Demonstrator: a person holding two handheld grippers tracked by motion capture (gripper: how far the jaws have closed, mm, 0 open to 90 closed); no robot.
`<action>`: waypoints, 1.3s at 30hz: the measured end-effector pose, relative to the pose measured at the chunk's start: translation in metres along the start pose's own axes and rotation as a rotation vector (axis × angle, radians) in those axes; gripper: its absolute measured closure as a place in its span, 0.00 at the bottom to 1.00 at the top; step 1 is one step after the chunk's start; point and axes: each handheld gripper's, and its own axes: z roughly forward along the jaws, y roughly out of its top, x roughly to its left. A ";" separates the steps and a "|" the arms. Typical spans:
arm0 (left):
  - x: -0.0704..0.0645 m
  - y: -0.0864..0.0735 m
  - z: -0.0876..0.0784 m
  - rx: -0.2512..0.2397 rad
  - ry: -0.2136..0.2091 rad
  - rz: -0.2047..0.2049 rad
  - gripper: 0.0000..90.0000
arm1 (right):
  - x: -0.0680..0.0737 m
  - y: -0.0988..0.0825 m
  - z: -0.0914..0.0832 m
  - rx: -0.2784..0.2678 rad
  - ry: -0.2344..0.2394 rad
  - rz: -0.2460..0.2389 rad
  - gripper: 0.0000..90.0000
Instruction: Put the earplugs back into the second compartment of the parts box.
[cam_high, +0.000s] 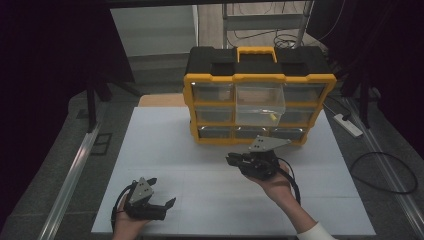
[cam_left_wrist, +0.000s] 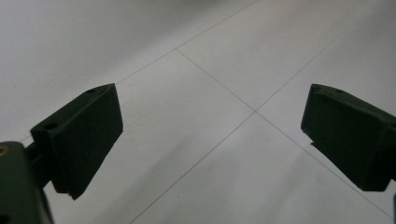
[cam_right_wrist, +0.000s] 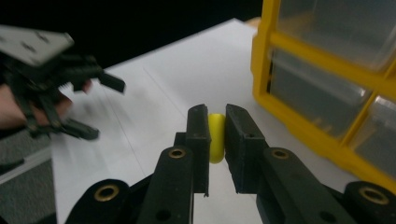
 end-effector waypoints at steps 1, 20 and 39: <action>0.000 0.000 0.000 -0.001 0.000 -0.001 0.06 | 0.001 0.003 -0.003 -0.014 0.004 -0.002 0.89; 0.000 0.000 0.000 0.000 0.001 -0.002 0.06 | 0.004 0.049 -0.059 -0.210 -0.032 -0.031 0.89; 0.000 0.000 0.000 0.001 0.001 -0.003 0.06 | -0.024 0.105 -0.077 -0.257 -0.162 -0.047 0.89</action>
